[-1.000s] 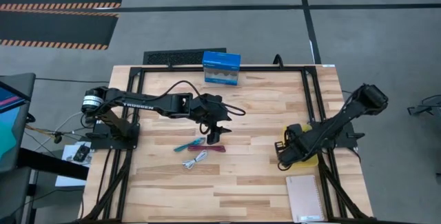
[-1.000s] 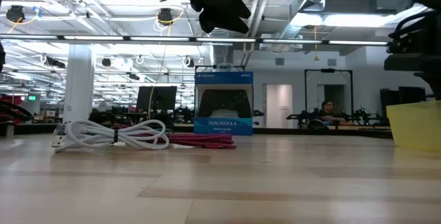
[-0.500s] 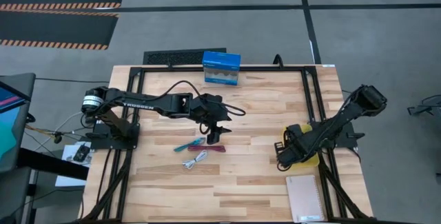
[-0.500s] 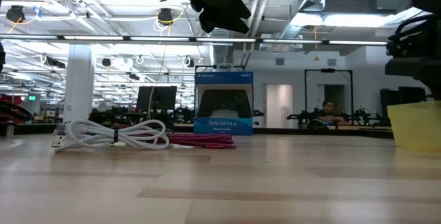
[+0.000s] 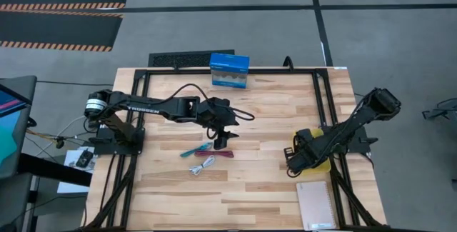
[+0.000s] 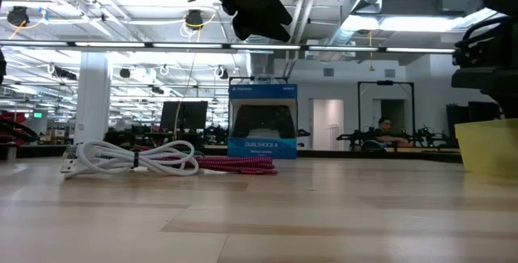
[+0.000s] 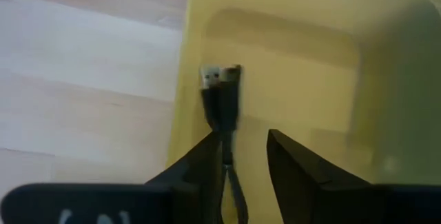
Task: Pick and place USB-C Cables
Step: Put the white charger cable into the yellow bin
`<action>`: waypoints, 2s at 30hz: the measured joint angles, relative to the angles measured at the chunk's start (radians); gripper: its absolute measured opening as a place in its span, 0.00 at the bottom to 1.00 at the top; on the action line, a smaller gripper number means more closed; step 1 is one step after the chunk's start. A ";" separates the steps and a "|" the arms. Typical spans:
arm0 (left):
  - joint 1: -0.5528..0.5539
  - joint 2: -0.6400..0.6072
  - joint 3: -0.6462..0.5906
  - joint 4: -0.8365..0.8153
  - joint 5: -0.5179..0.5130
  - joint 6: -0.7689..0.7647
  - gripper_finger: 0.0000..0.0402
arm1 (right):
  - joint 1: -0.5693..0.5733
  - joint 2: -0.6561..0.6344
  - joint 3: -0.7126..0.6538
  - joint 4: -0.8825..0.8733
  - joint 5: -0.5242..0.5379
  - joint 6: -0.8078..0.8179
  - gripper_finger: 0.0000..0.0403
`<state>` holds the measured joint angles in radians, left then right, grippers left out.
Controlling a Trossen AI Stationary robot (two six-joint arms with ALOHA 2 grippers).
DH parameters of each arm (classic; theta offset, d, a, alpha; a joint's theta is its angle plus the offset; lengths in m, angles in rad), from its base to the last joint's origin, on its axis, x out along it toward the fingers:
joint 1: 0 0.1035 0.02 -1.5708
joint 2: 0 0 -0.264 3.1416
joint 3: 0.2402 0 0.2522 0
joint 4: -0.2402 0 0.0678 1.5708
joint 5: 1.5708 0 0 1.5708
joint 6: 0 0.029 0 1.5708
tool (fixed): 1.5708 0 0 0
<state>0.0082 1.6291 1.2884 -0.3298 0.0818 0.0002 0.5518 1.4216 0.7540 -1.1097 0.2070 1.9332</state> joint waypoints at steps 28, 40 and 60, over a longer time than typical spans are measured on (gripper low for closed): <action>-0.109 -0.689 -0.200 -0.395 -0.149 -0.100 0.51 | 0.000 -0.356 0.234 -0.100 0.599 -0.424 0.40; -0.154 -0.821 -0.878 0.268 -0.230 -0.349 0.51 | -0.039 -0.386 0.234 0.118 0.690 -0.708 0.38; -0.394 -0.394 -0.933 0.530 -0.221 -0.465 0.51 | -0.050 -0.367 0.234 0.123 0.684 -0.712 0.38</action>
<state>-0.3863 1.2352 0.3556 0.2004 -0.1389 -0.4652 0.5018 1.0542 0.9878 -0.9871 0.8909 1.2214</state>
